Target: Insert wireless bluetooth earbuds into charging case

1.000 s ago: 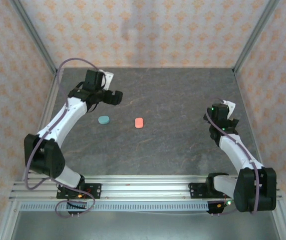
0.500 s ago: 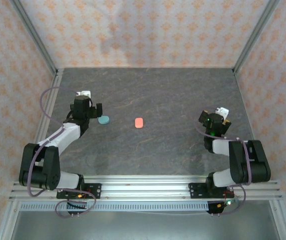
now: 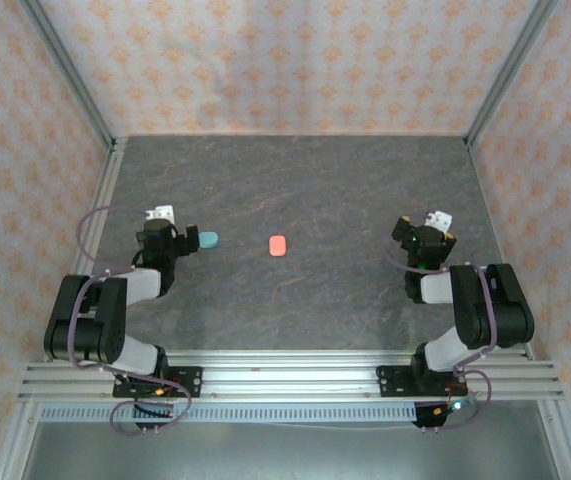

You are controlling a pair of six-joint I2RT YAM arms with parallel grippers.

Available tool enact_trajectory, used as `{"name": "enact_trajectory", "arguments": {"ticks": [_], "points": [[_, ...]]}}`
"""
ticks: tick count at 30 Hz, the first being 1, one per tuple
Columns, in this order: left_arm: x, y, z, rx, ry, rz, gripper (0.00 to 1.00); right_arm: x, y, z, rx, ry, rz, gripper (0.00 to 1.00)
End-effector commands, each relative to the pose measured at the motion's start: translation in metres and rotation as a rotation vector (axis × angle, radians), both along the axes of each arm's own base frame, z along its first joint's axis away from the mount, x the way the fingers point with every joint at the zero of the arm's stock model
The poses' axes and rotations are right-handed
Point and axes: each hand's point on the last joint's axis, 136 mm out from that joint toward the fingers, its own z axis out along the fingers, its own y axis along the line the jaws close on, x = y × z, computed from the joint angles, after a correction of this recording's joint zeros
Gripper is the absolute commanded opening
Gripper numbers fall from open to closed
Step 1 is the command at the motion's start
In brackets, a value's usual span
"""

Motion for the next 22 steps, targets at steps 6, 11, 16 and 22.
{"name": "enact_trajectory", "arguments": {"ticks": [6,11,16,22], "points": [[0.0191,-0.0104,0.0259,0.017,-0.093,-0.047,1.00,0.0069,0.0007,0.0113,-0.016,-0.040,-0.001,0.99],[0.0192,-0.0104,0.0264,0.018,-0.096,-0.045,1.00,0.0070,0.0009,0.0106,-0.016,-0.038,0.000,0.99],[0.0191,-0.0108,0.0262,0.019,-0.095,-0.047,1.00,0.0109,0.0032,0.0076,-0.018,-0.014,0.014,0.99],[0.0192,-0.0103,0.0264,0.018,-0.096,-0.045,1.00,0.0099,0.0062,0.0099,-0.024,-0.025,0.031,0.99]]}}
